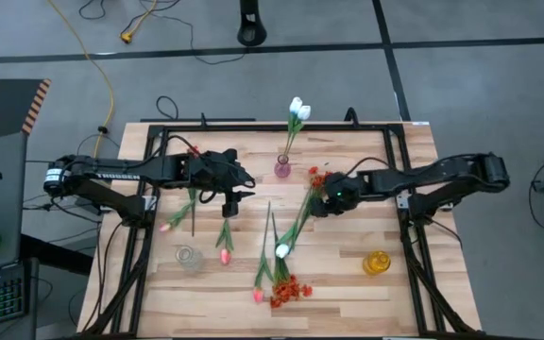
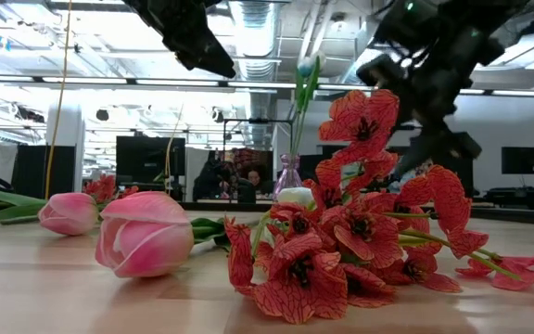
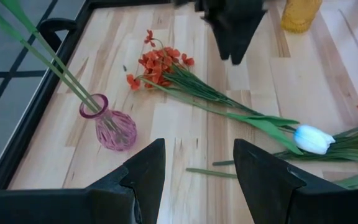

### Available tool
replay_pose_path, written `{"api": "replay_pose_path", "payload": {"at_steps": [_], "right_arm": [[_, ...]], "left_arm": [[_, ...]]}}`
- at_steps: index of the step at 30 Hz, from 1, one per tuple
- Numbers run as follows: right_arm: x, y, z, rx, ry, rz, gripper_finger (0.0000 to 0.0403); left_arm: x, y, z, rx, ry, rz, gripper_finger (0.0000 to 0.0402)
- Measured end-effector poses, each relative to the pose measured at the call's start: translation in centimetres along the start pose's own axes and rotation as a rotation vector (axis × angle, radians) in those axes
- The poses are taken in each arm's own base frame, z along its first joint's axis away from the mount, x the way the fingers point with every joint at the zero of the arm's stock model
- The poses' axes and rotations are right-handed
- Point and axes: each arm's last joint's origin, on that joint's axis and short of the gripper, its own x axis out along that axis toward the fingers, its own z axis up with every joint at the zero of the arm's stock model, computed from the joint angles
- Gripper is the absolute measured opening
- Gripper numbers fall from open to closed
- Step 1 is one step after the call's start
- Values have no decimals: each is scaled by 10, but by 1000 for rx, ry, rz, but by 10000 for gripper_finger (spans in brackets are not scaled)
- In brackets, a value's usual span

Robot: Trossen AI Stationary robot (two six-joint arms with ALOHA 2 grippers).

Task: Sort flowers into vase by color
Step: Put the right orange flower bouquet into the yellow vase

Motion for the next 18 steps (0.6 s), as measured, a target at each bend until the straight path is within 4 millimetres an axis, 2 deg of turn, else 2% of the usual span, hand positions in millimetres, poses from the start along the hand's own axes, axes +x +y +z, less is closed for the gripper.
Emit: {"api": "replay_pose_path", "payload": {"at_steps": [10,18], "right_arm": [[37,-12,15,101,-8,-77,232],[54,-21,24,174,-43,-116,232]], "left_arm": [[0,0,-1,1,8,-2,177],[0,0,-2,2,24,-2,177]]}}
